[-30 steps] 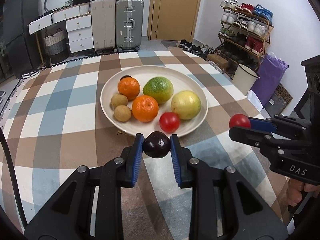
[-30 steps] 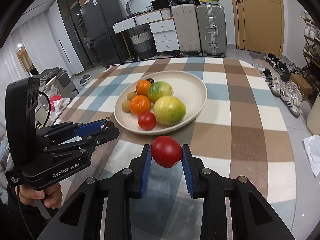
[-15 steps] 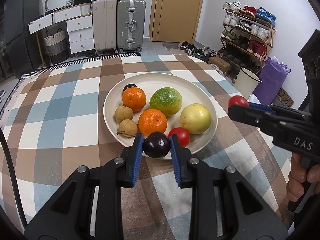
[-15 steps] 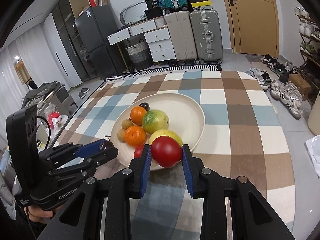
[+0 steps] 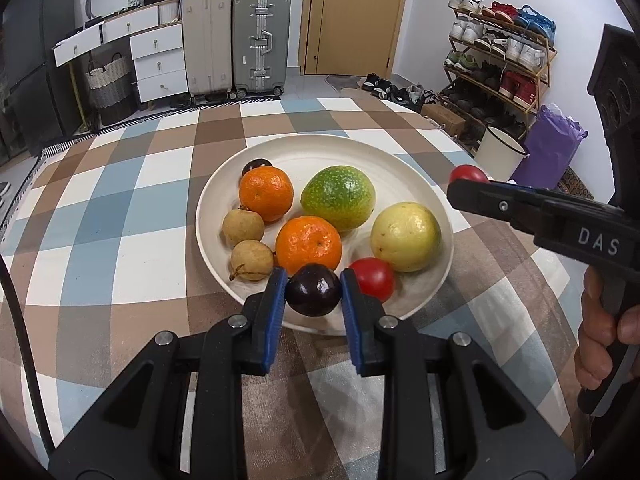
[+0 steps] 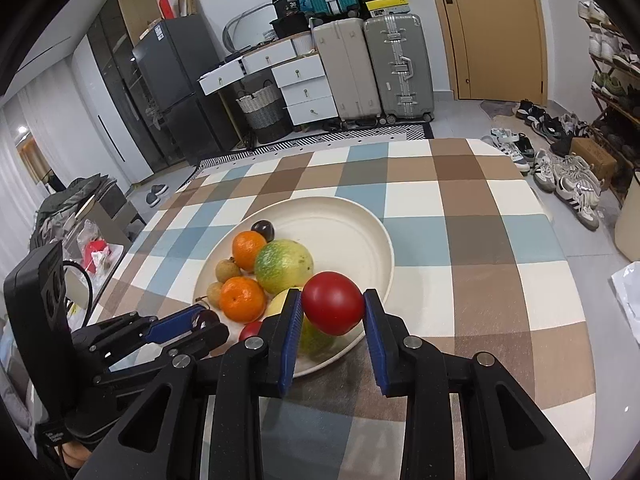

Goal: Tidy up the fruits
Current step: 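Lift and carry the cherry and tomato over the plate with both tools, then open both tools to release the cherry and tomato onto the plate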

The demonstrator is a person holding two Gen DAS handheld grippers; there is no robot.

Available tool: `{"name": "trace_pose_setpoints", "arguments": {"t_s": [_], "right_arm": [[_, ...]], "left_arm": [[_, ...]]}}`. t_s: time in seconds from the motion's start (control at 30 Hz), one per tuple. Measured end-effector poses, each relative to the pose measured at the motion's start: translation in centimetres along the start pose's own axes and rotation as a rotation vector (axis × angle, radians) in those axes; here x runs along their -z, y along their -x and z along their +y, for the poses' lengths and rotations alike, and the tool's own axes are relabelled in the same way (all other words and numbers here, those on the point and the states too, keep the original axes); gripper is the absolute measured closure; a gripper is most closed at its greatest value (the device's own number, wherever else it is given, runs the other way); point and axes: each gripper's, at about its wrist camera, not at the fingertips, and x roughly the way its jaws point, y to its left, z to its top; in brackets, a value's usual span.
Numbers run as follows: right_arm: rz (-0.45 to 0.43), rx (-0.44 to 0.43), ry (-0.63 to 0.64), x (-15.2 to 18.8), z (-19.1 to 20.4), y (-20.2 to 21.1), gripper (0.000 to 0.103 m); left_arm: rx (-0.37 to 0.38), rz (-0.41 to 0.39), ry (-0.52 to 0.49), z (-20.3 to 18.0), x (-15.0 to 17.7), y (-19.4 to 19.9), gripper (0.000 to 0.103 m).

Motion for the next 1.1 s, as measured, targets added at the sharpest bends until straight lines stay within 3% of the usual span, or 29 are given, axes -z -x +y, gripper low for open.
{"name": "trace_pose_setpoints", "arguments": {"t_s": [0.67, 0.8, 0.9, 1.0, 1.07, 1.1], "right_arm": [[0.026, 0.007, 0.022, -1.3, -0.3, -3.0, 0.072], [0.011, 0.011, 0.044, -1.2, 0.0, -2.6, 0.06], [0.001, 0.026, 0.047, -1.2, 0.0, -1.9, 0.058], [-0.006, 0.041, 0.058, -1.0, 0.0, -1.0, 0.05], [-0.005, 0.058, 0.081, -0.7, 0.1, -0.5, 0.046], [-0.005, 0.062, 0.092, -0.5, 0.2, -0.1, 0.038]], "left_arm": [[-0.002, 0.021, 0.01, 0.3, -0.3, -1.7, 0.079], [-0.009, 0.018, 0.022, 0.6, -0.3, -1.7, 0.078], [-0.016, 0.014, 0.029, 1.0, -0.3, -1.2, 0.077], [-0.022, -0.004, 0.036, 1.4, -0.1, -0.4, 0.063], [-0.032, -0.028, 0.04, 1.6, 0.1, 0.6, 0.041], [-0.035, -0.048, 0.044, 1.7, 0.2, 1.2, 0.036]]}}
